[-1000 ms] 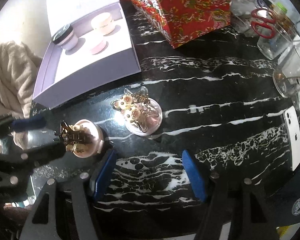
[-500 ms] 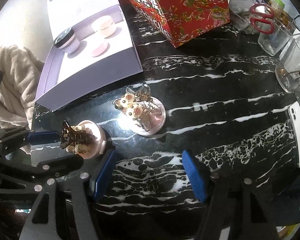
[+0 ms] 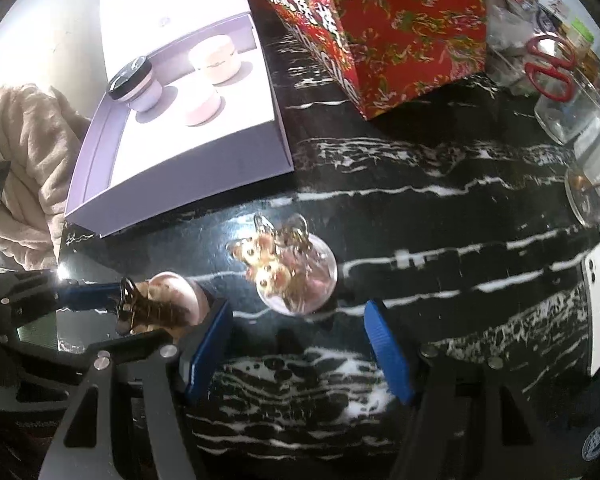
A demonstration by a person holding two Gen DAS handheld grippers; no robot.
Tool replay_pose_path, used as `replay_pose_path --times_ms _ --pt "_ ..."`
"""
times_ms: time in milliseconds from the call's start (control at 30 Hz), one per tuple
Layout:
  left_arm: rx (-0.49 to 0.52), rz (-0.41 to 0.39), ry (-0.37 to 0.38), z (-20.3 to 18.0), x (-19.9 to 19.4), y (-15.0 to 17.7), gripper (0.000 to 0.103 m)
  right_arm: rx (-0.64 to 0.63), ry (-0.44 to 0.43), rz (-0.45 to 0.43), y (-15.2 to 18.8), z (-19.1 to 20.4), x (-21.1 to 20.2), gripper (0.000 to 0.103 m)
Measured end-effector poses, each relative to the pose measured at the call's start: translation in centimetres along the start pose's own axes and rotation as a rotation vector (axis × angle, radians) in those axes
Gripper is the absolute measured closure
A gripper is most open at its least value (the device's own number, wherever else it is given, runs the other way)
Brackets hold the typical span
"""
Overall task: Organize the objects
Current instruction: 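Grasp the brown claw clip with the left gripper while the right gripper grasps the clear star clip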
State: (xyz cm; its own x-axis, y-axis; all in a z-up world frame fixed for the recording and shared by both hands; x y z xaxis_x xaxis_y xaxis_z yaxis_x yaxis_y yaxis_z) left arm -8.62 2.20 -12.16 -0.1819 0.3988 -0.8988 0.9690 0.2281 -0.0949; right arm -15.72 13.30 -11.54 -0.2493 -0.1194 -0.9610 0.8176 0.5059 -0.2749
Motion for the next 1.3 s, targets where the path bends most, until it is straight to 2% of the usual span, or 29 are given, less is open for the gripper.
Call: replay_pose_path --times_ms 33,300,367,433,533,700,1300 --pt "-0.001 0.003 -0.005 0.0 0.1 -0.1 0.052 0.000 -0.004 0.004 -0.2 0.0 0.2 0.033" --pt "0.010 -0.009 -0.015 0.2 -0.1 -0.9 0.055 -0.029 -0.031 0.053 -1.0 0.7 2.0 0.034" --pt "0.011 -0.012 -0.012 0.2 -0.1 -1.1 0.055 -0.023 -0.032 0.054 -1.2 0.6 2.2 0.038" --pt "0.017 -0.018 -0.009 0.1 -0.2 -1.3 0.055 -0.019 -0.039 0.061 -1.3 0.4 2.3 0.053" --pt "0.031 -0.029 -0.005 -0.1 -0.5 -1.5 0.055 -0.021 -0.053 0.061 -1.4 0.3 2.4 0.064" --pt "0.045 -0.034 -0.004 -0.4 -0.6 -1.6 0.055 -0.011 -0.090 0.058 -1.1 0.1 2.1 0.065" --pt "0.052 -0.066 0.011 -0.6 -1.7 -0.7 0.055 0.018 -0.087 0.060 1.2 -0.1 0.5 0.065"
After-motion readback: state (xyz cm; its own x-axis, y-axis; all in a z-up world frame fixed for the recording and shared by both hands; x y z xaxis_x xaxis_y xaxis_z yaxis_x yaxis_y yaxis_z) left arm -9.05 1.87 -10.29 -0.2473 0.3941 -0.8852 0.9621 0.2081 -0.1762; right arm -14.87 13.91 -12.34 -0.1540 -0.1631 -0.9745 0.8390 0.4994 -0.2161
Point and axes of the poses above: each gripper's, at about its wrist camera, not at the fingertips, and x roughly the way its jaws point, z to its left, y to its underside, the point moved 3 cm from there along x, roughly the way its jaws point, and after that the axes turned 11 degrees about y, right-handed, at the moved point
